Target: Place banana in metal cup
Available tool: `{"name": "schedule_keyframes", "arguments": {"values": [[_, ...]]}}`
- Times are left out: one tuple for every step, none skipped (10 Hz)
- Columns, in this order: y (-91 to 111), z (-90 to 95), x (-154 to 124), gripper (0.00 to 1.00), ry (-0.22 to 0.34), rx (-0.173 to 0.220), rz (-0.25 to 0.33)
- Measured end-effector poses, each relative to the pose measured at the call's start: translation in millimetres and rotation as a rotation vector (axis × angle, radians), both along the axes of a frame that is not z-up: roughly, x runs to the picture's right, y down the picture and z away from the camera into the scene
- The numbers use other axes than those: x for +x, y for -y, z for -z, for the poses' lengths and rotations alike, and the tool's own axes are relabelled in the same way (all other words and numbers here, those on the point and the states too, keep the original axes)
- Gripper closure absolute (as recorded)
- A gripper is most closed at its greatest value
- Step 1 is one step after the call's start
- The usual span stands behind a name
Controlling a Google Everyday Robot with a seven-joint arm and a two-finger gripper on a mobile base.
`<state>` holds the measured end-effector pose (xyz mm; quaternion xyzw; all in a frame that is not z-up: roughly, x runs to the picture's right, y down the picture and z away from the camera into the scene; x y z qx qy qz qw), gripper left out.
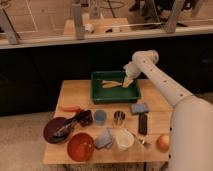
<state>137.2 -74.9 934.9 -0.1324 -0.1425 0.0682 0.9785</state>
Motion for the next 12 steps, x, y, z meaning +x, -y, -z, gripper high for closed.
{"name": "schedule_keyframes", "arguments": {"values": [[-1,-4.6,-7,0.2,0.034,0.01,-0.013],[-3,-8.7,-13,0.2,0.057,0.016,-0.02],[-5,-13.5,-17,0.2,0.072,0.019,-0.024],[-7,-20.7,-24,0.2,0.086,0.015,-0.025],[-12,-30.0,-33,0.2,0.105,0.005,-0.024],[-15,-36.9,-35,0.2,0.119,-0.003,-0.03],[-18,-41.5,-38,0.2,0.13,-0.009,-0.036],[-20,-46.3,-38,0.2,0.144,-0.015,-0.049],[-25,-53.6,-38,0.2,0.155,-0.022,-0.057],[-27,-58.6,-42,0.2,0.166,-0.03,-0.063],[-29,-64.6,-49,0.2,0.178,-0.04,-0.064],[-30,-67.6,-52,0.2,0.185,-0.047,-0.065]]}}
